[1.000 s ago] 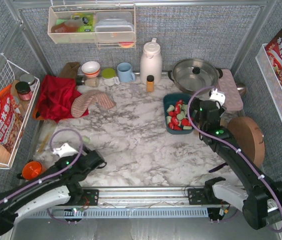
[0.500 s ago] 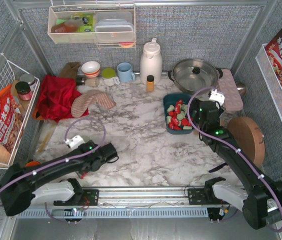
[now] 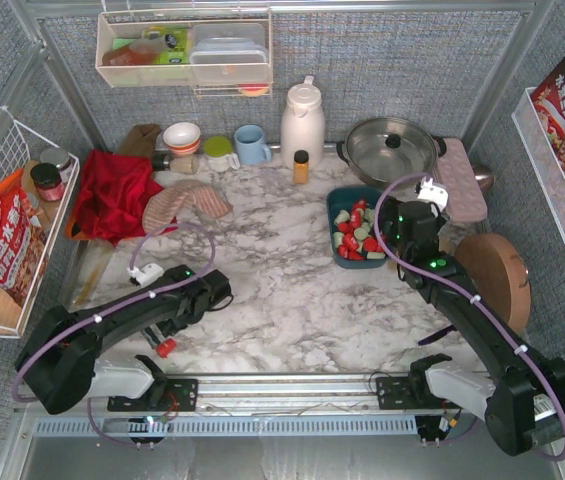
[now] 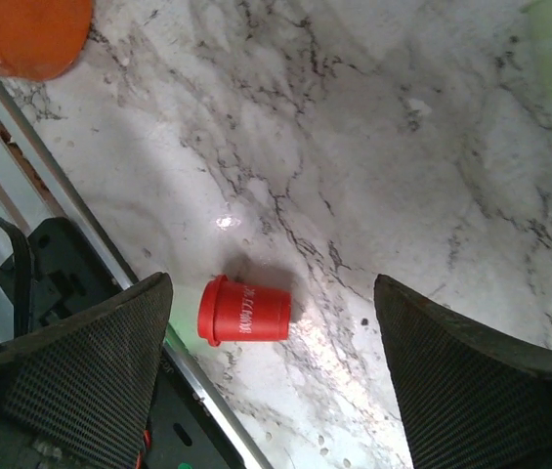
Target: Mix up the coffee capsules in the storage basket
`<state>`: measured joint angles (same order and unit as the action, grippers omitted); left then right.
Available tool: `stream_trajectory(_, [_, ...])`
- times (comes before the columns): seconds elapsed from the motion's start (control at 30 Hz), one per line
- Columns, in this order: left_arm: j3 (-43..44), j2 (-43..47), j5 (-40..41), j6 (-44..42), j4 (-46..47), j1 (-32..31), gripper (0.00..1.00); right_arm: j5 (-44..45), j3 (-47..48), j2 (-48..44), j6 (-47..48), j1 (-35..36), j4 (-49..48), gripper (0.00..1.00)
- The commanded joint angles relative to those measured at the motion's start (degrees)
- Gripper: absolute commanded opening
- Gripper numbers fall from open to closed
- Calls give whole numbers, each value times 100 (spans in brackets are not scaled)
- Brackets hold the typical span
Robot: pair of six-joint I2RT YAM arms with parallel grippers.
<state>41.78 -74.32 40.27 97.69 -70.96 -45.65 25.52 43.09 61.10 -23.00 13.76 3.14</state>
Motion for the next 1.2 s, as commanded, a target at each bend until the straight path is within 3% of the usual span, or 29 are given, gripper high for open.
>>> stream_trajectory(0.0, [-179, 13, -206, -169, 178, 245, 91, 3, -26, -10, -33, -5, -179, 99])
stream_trajectory(0.4, [-611, -483, -829, 95, 902, 346, 81, -39, 2, 137, -46, -5, -199, 99])
stream_trajectory(0.5, [-724, -607, -967, 141, 1106, 346, 74, -69, 29, 202, -53, -5, -176, 99])
stream_trajectory(0.83, [-627, -750, -1261, 284, 1072, 346, 73, -135, 100, 356, -64, -9, -117, 99])
stream_trajectory(0.93, [-536, -715, -1376, 113, 1122, 346, 77, -153, 112, 368, -70, -14, -103, 99])
stream_trajectory(1.07, [-276, -621, -1438, 127, 794, 342, 93, -202, 124, 402, -81, -14, -103, 99])
stream_trajectory(1.17, [-23, -588, -1843, 397, 385, 346, 96, -231, 137, 419, -81, -14, -90, 99])
